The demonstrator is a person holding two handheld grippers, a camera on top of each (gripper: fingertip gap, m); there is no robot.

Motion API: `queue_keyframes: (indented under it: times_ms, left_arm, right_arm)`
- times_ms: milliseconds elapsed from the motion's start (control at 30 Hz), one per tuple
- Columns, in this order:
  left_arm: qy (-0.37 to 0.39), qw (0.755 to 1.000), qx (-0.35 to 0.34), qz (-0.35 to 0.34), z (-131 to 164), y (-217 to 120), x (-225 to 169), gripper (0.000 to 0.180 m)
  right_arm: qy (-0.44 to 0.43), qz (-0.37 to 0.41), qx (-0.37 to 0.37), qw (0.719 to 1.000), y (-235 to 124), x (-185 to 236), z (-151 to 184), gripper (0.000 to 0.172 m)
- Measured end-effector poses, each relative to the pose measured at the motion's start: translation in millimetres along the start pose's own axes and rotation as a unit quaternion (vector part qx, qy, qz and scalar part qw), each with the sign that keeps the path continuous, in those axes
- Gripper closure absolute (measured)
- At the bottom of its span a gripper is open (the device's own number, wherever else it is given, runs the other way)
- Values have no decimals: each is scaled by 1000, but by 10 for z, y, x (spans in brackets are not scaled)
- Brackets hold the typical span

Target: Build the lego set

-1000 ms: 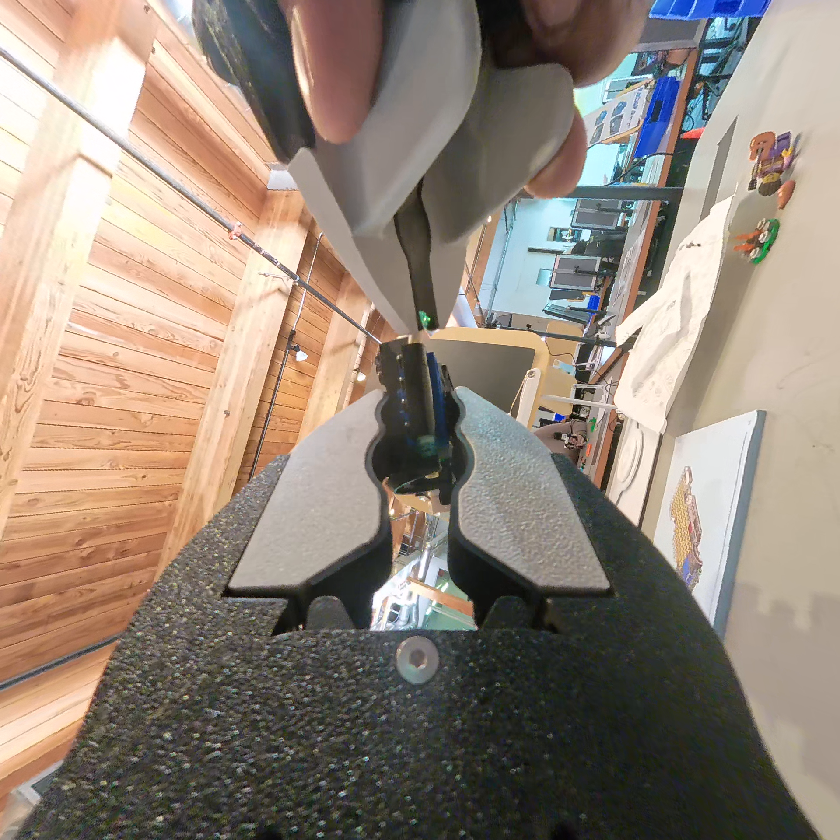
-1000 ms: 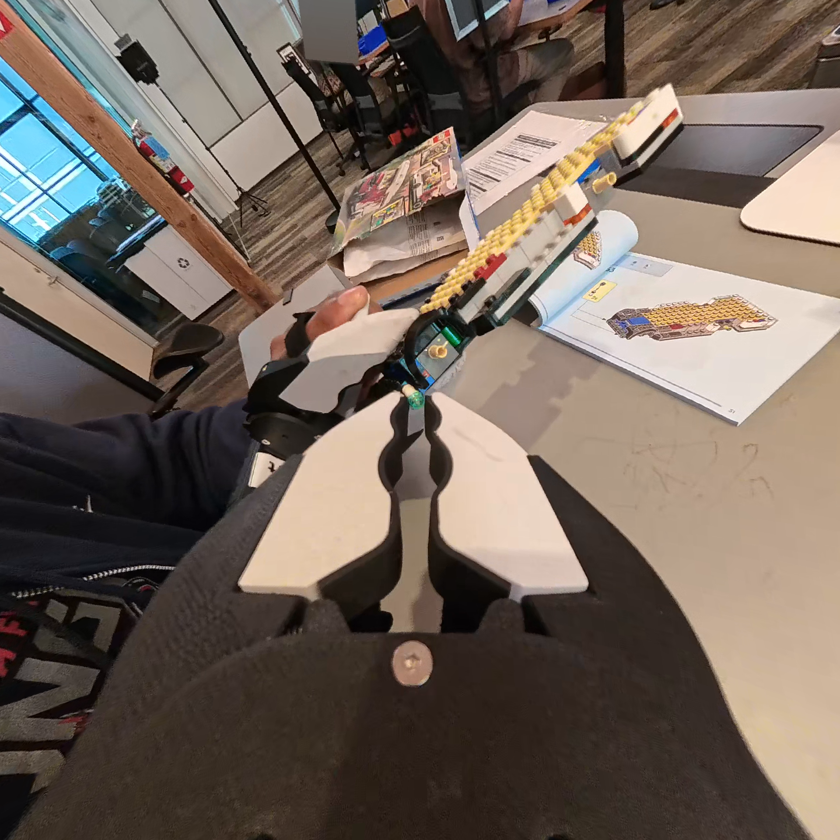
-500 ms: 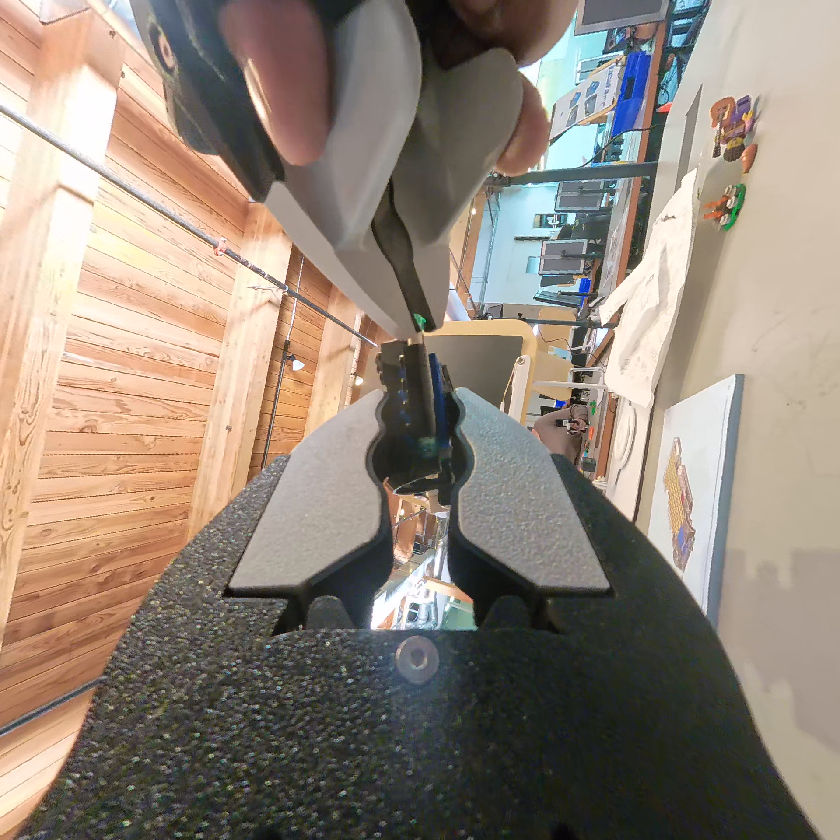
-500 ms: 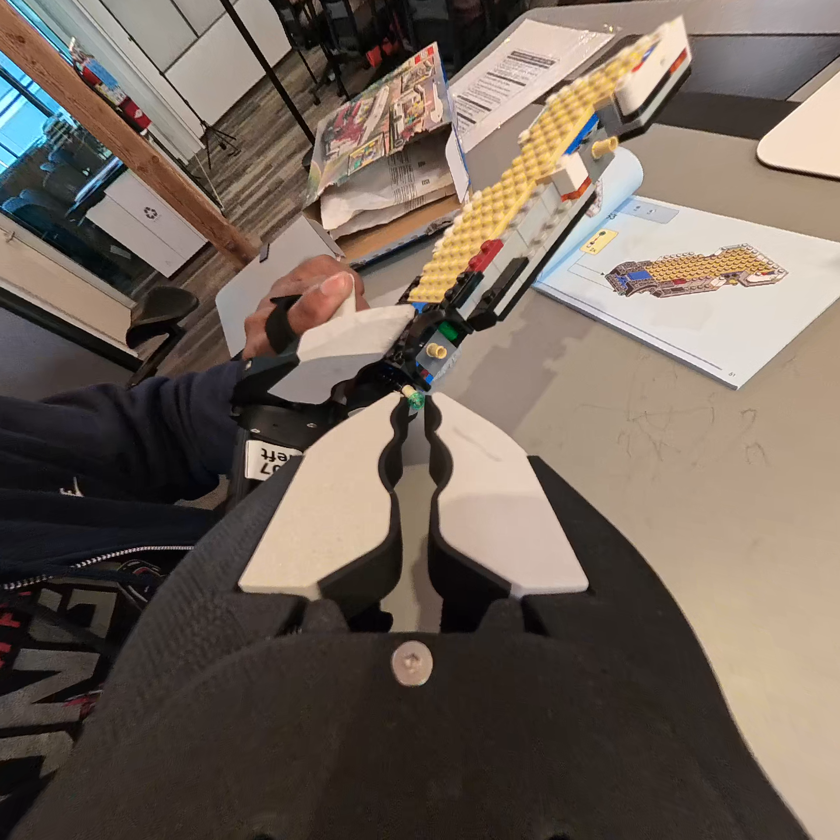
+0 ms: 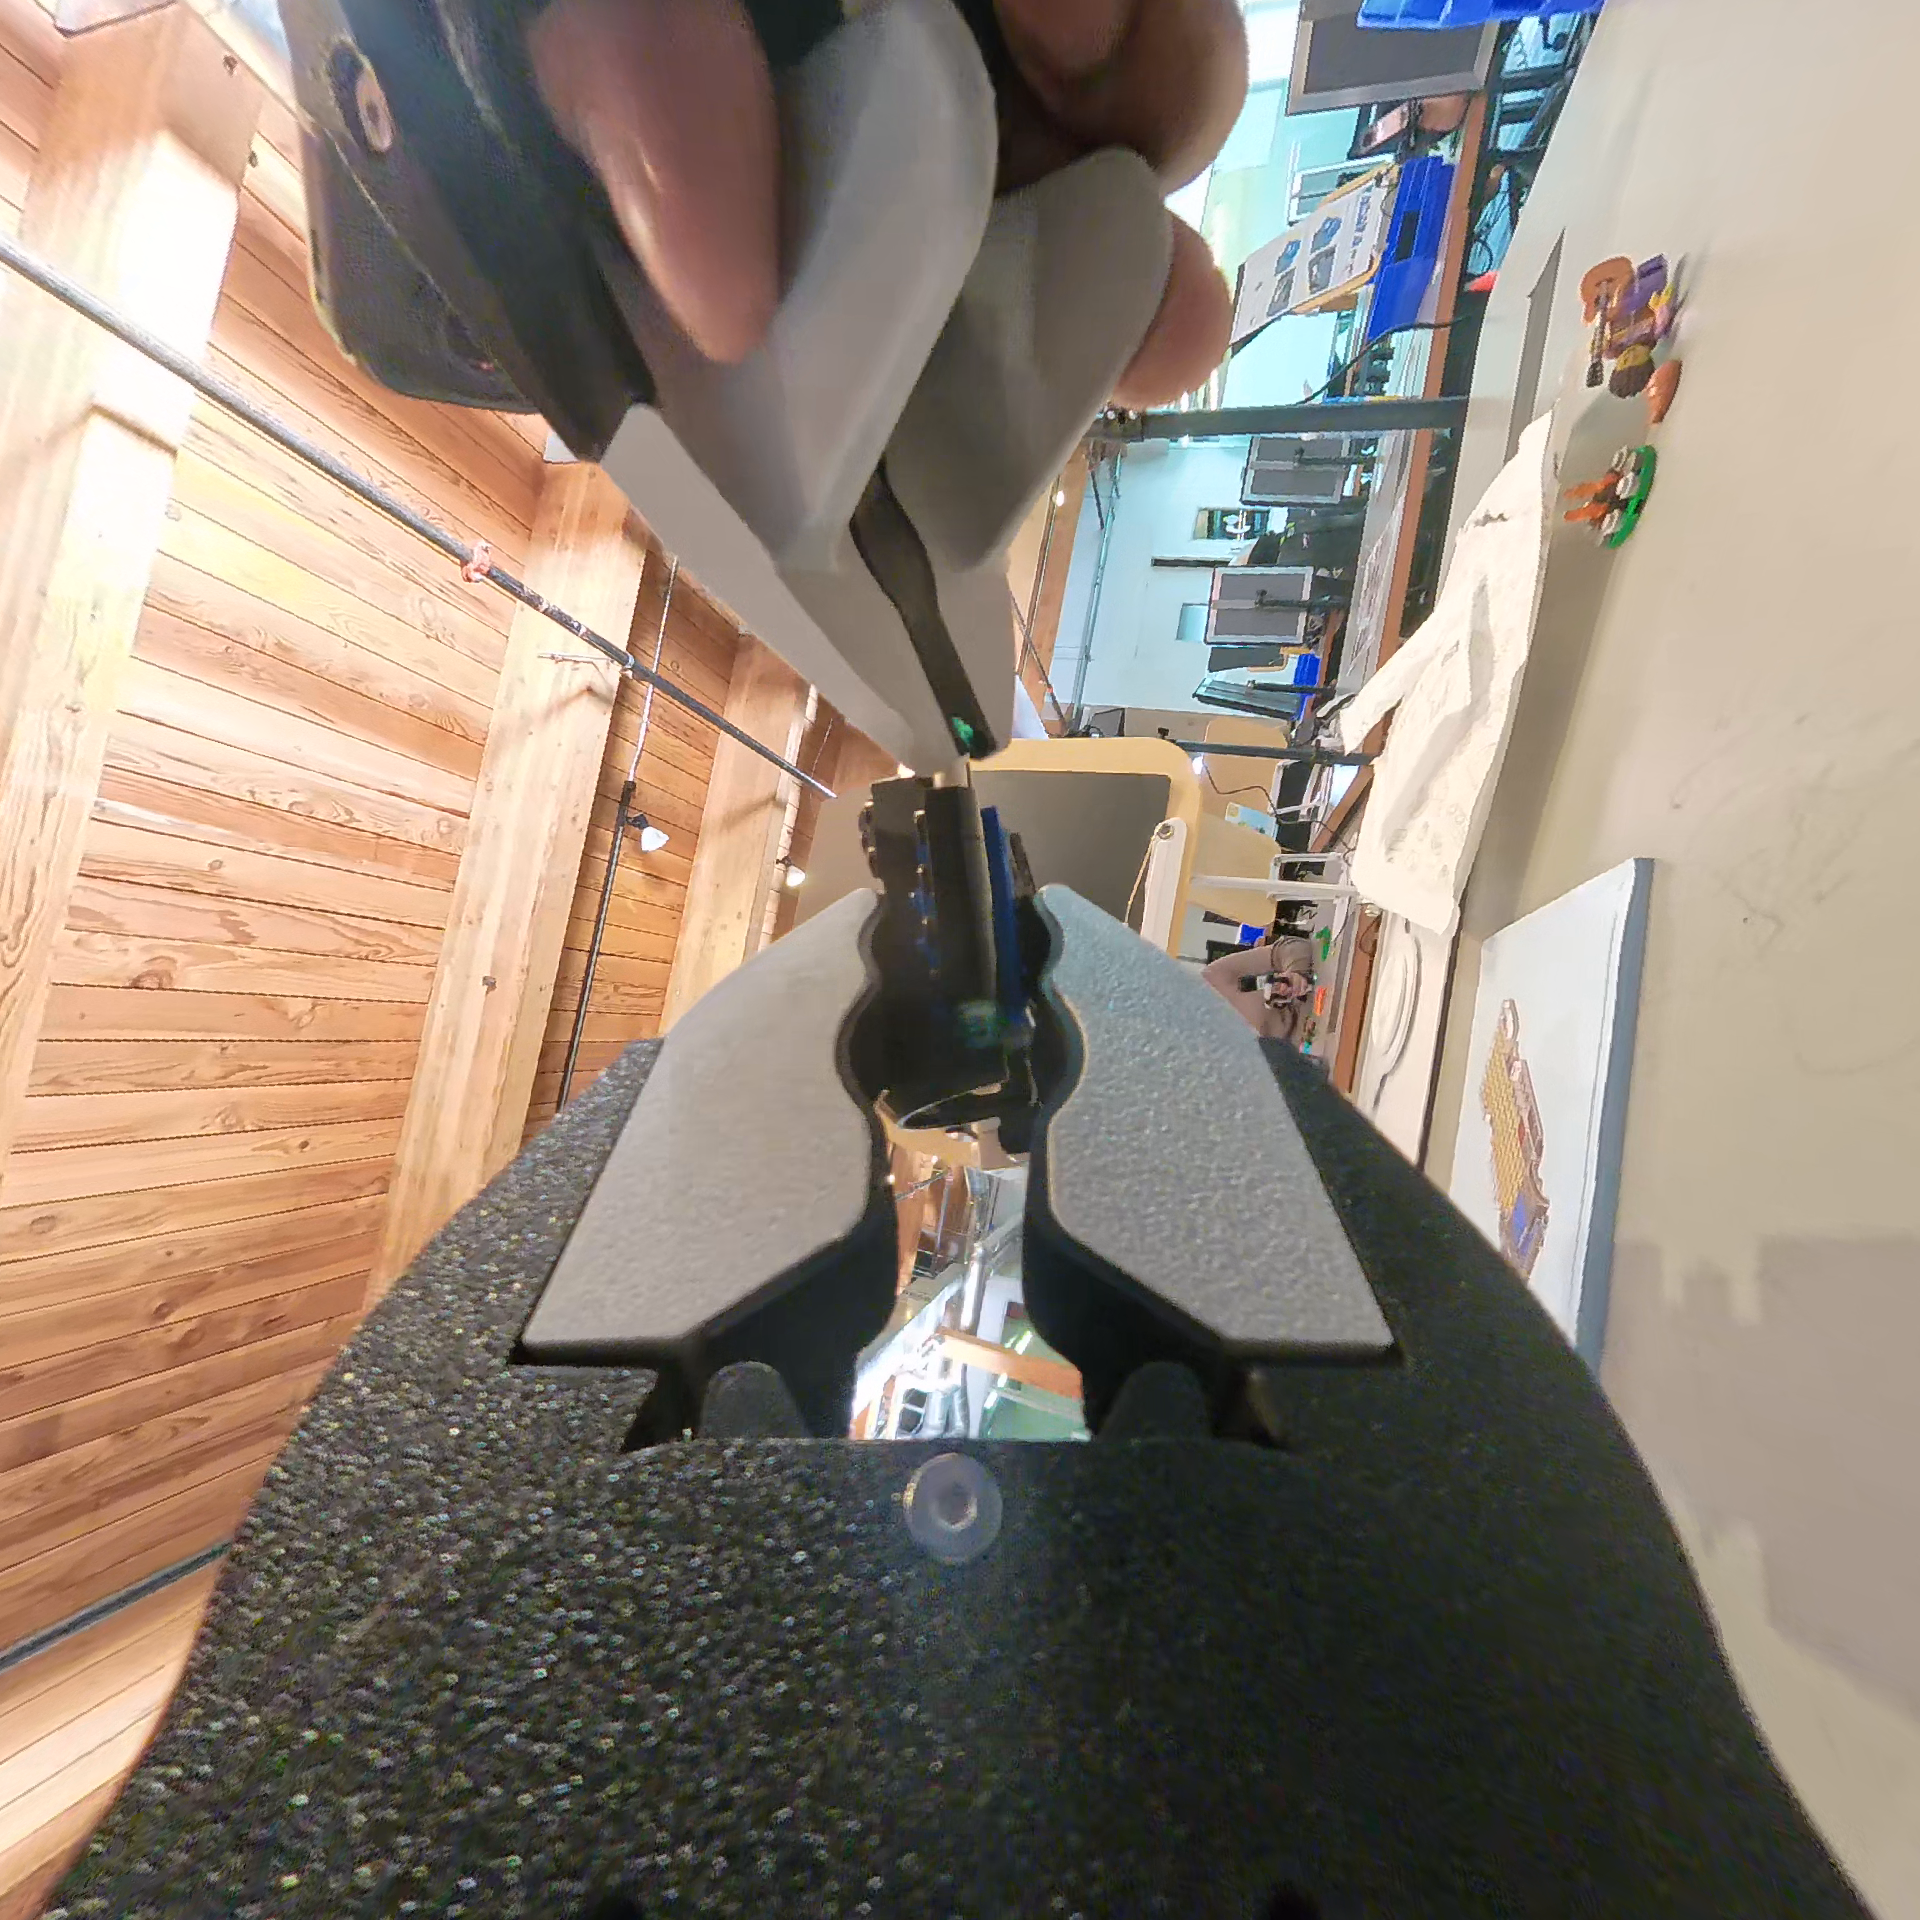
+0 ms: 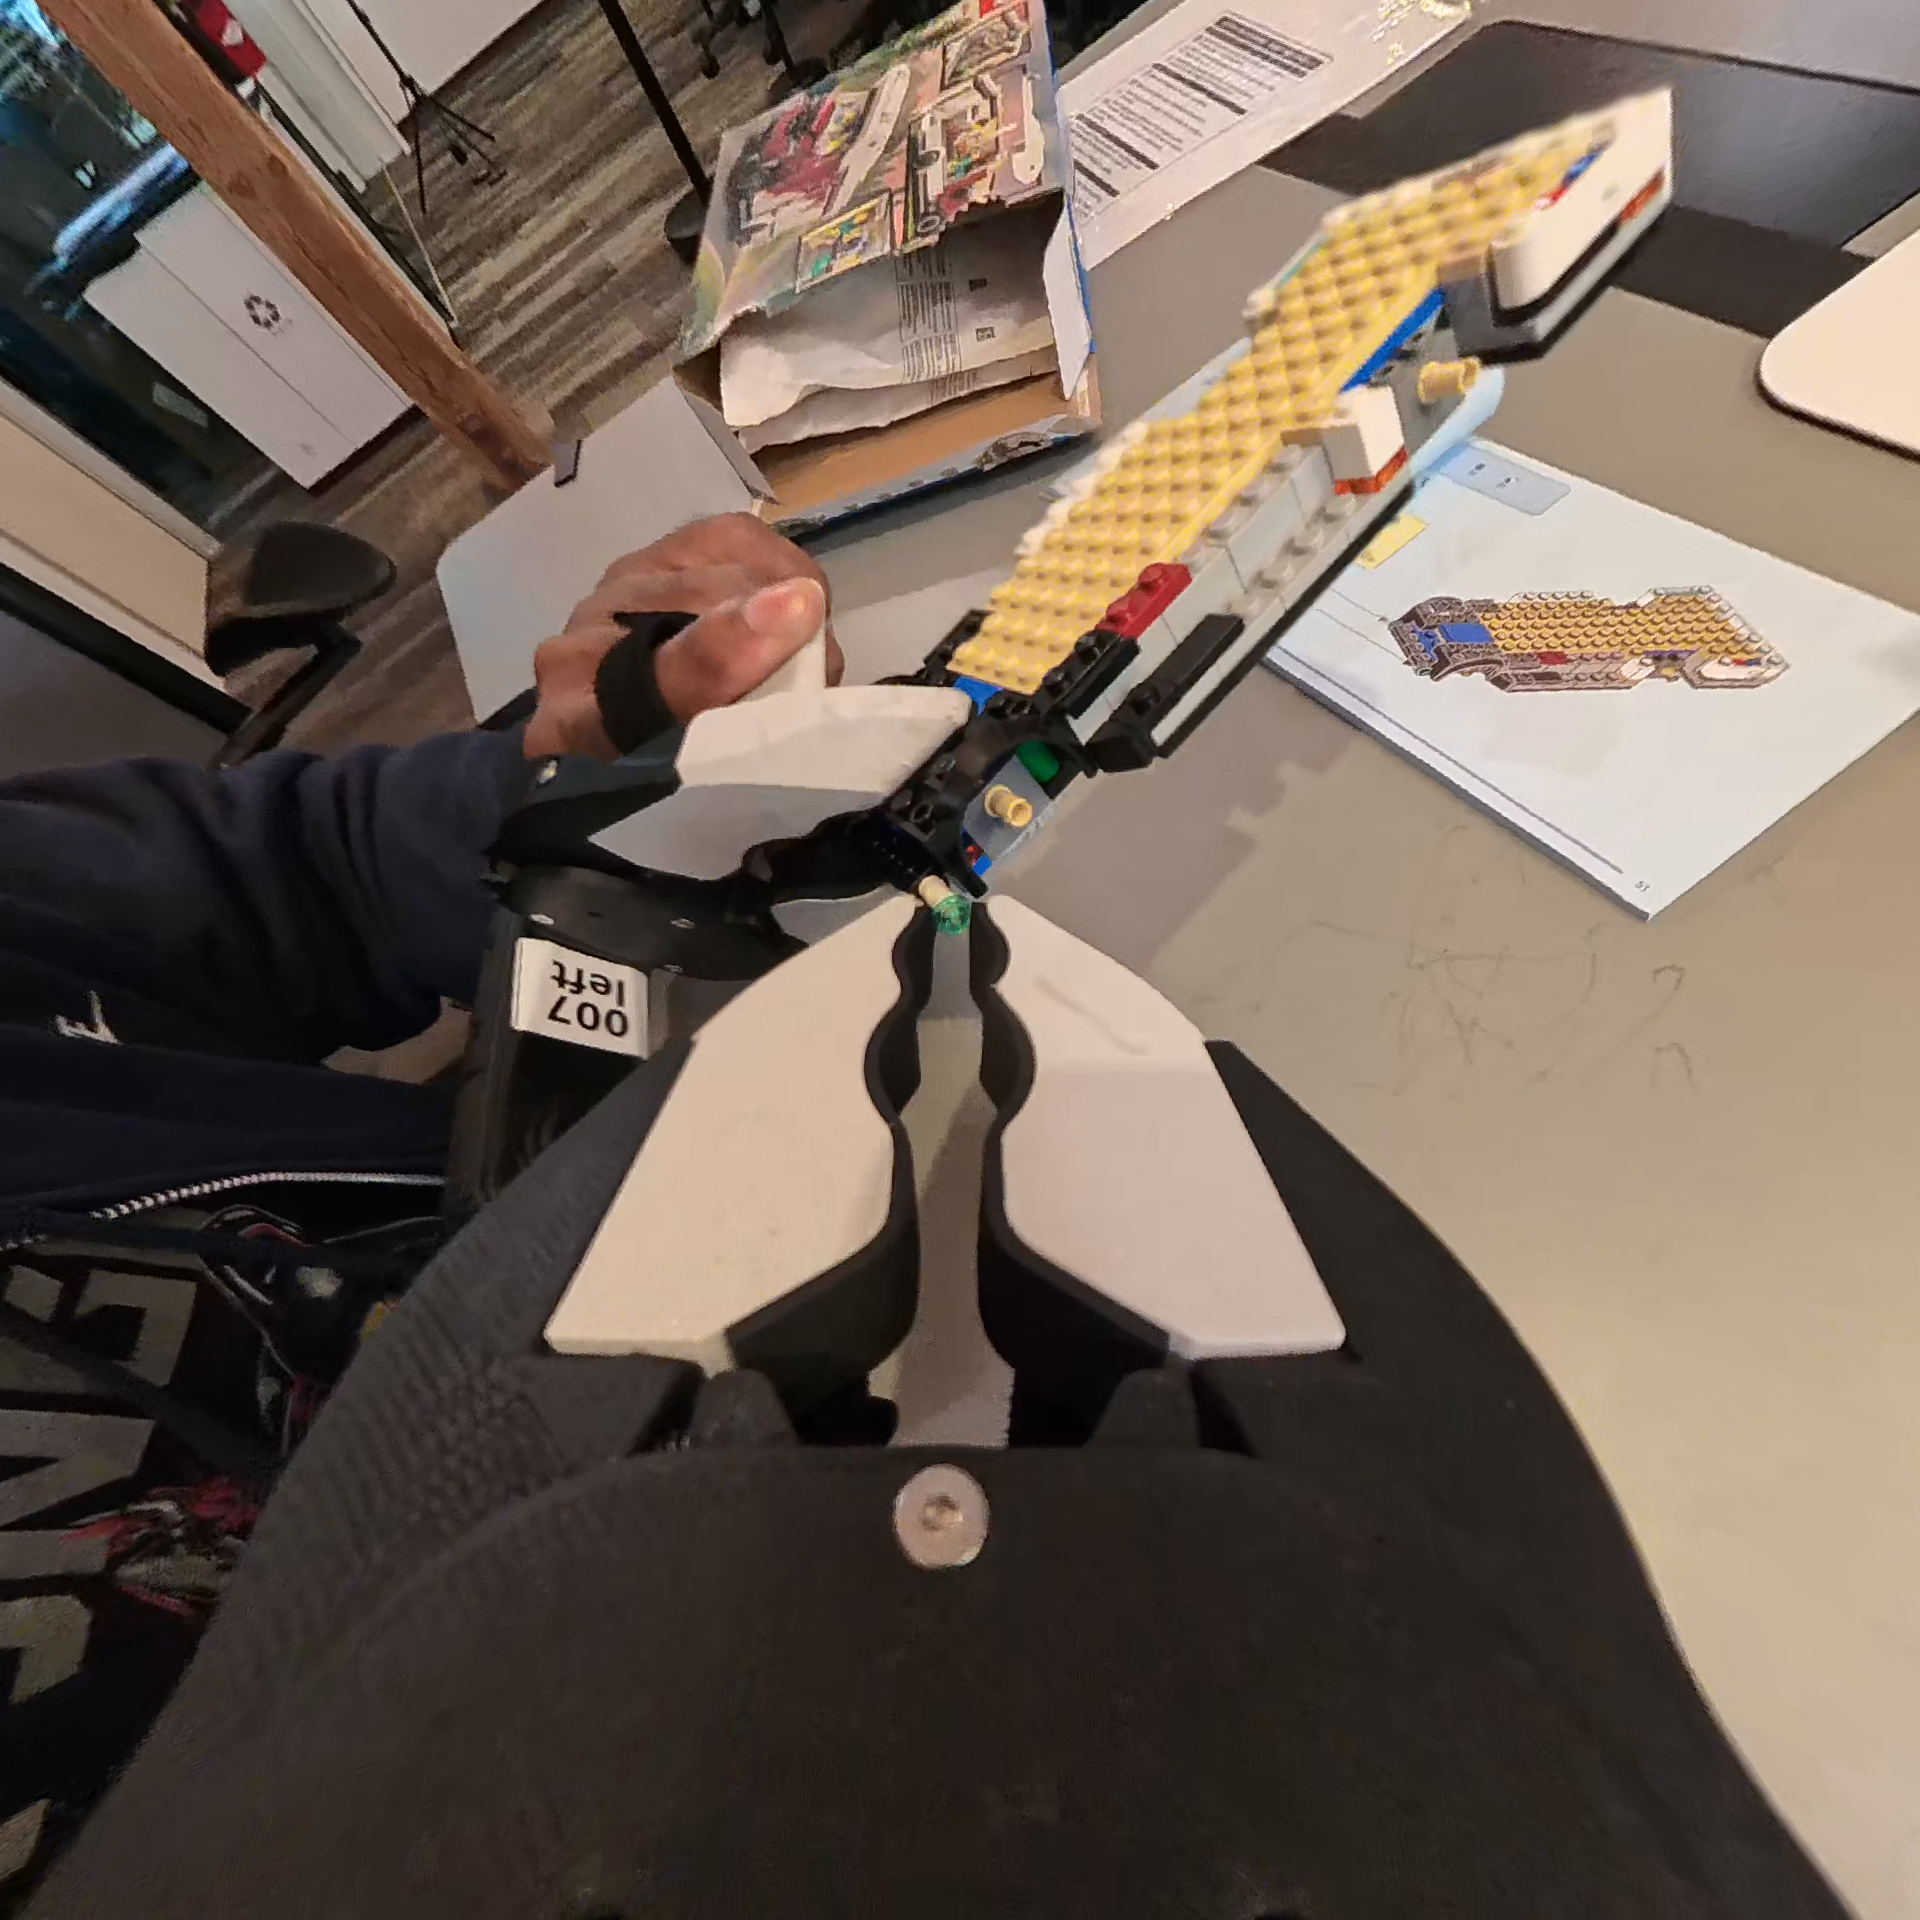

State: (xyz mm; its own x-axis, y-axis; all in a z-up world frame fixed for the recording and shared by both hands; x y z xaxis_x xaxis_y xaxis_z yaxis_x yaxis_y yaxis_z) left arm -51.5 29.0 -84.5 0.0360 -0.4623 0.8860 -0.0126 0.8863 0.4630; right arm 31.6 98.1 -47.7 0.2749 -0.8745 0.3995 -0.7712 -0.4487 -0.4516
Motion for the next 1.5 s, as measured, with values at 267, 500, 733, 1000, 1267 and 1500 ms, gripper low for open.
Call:
queue_keyframes:
  times_ms: [267, 500, 733, 1000, 1267, 1500]
  left_arm:
    - [-2, 1000, -4, -7, -13, -7, 31, 157]
    - [0, 1000, -10, -11, -34, -9, 55, 157]
    - [-19, 1000, -9, -12, -36, -8, 98, 157]
    - [-22, 1000, -10, 3, -34, -18, 66, 157]
    - [-28, 999, -9, 13, -32, -15, 45, 157]
    - [-41, 999, -2, 8, -28, -11, 89, 157]
  right_arm:
    - [-81, 26, 46, 995, 20, 63, 7, 165]
    - [-76, 26, 48, 996, 20, 83, 13, 165]
    - [-122, 73, 72, 987, 6, 65, 41, 165]
    - [-144, 82, 60, 984, 9, 89, 26, 165]
    - [-145, 77, 35, 986, -3, 89, 53, 165]
    - [-153, 92, 41, 983, 1, 54, 74, 165]
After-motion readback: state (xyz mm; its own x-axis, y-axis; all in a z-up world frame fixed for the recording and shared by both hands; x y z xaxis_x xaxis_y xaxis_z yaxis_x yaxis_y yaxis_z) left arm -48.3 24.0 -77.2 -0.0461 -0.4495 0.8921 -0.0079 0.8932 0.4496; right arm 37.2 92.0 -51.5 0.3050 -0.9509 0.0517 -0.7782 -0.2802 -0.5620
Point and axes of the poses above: each gripper's, where its closed fingertips meet, y out along the fingers, z out of its underside, x = y × z across the jaws, the point moved 6 cm from there along -y, back along the fingers, and after that the axes turned 8 degrees about -z, right-handed, at the moved point
